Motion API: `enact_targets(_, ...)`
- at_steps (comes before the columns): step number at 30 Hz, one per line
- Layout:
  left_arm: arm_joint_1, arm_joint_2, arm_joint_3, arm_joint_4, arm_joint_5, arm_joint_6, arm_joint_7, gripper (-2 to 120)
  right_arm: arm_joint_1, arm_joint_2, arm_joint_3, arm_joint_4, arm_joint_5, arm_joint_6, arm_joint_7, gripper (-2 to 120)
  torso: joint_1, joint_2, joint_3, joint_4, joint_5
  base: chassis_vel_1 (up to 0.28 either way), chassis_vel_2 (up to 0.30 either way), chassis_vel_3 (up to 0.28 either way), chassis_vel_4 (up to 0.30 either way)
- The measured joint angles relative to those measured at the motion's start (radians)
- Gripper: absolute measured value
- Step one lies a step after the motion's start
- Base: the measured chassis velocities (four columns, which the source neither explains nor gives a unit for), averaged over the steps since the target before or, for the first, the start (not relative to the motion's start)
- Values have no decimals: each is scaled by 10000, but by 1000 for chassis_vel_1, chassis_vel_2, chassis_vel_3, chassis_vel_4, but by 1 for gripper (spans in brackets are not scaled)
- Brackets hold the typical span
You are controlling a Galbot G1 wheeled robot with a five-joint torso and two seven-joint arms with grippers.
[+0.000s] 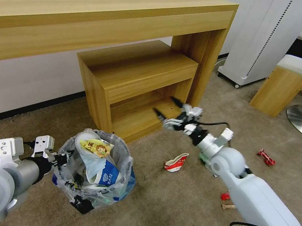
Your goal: Pick up the trash bin and place the garbage on the floor into it.
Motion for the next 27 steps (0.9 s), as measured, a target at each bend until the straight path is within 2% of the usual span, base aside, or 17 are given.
enact_targets(1,0,0,0,0,0,0,0,1,0,0,0,0,0,0,0,100,0,0,0,0,0,0,0,0,0)
enact_targets(3,10,105,-29,8,59,0,-23,1,-524,-19,787,18,-428,-56,616,100,0,0,0,-2,-3,0,0,0,0)
enact_targets(7,36,198,-79,10,59,-1,-20,1,-921,-28,1353,30,-780,-85,897,100,0,0,0,-1,1,0,0,0,0)
enact_targets(9,58,230,-97,24,119,0,47,1,-1331,-10,2013,83,-1067,-122,916,100,0,0,0,-1,0,0,0,0,0)
enact_targets(16,72,192,-63,76,355,0,261,1,-1825,-4,2651,188,-1240,29,639,100,0,0,0,0,-2,0,0,0,0)
enact_targets(27,164,99,-10,90,647,0,451,1,-2088,-19,2865,398,-1201,125,300,100,0,0,0,1,-2,0,0,0,0)
